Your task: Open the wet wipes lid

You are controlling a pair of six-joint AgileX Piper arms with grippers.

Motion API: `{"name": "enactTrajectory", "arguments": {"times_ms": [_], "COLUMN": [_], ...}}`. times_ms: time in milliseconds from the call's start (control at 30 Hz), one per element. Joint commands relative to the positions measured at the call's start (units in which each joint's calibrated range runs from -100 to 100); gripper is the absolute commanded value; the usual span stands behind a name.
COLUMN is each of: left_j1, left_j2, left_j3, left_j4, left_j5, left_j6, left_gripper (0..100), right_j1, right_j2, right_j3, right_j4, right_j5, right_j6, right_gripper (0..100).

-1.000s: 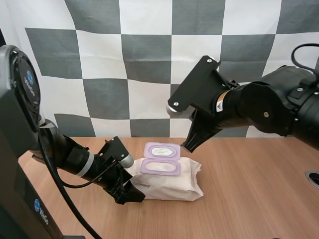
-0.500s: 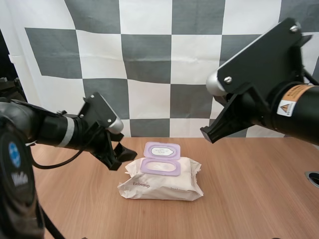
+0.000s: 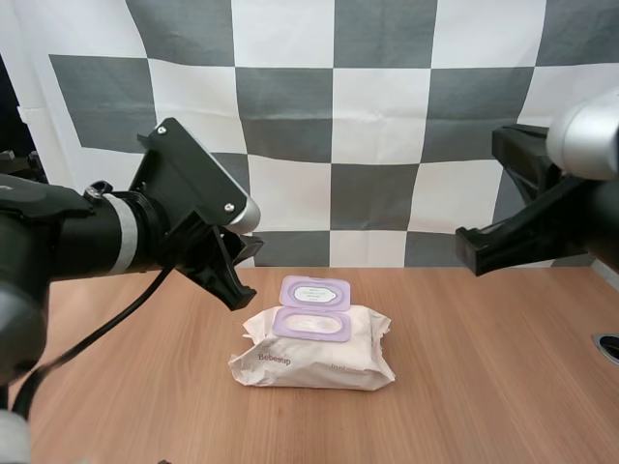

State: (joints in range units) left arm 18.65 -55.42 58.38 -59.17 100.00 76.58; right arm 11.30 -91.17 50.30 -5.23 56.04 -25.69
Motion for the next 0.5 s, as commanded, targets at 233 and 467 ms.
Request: {"name": "enactTrajectory", "arguments": {"times_ms": [233, 467], "left_j1": [-0.04, -0.04], "left_j2": [-3.42, -4.47], "left_j3": [1.35, 1.35], "left_j4": [-6.02, -9.76], "left_j5": [0.0, 0.0], "left_j6": [-0.39, -0.25], "left_gripper": [0, 0], "right_j1": [-1.54, -1.64], "right_j2": [-0.16, -0.47], "right_j3": [0.01, 0.01], "right_j4": [0.46, 2.99], "right_j5": [0.09, 1.48], "right_j6": [0.87, 1.07], "right_gripper": [0, 0]}}
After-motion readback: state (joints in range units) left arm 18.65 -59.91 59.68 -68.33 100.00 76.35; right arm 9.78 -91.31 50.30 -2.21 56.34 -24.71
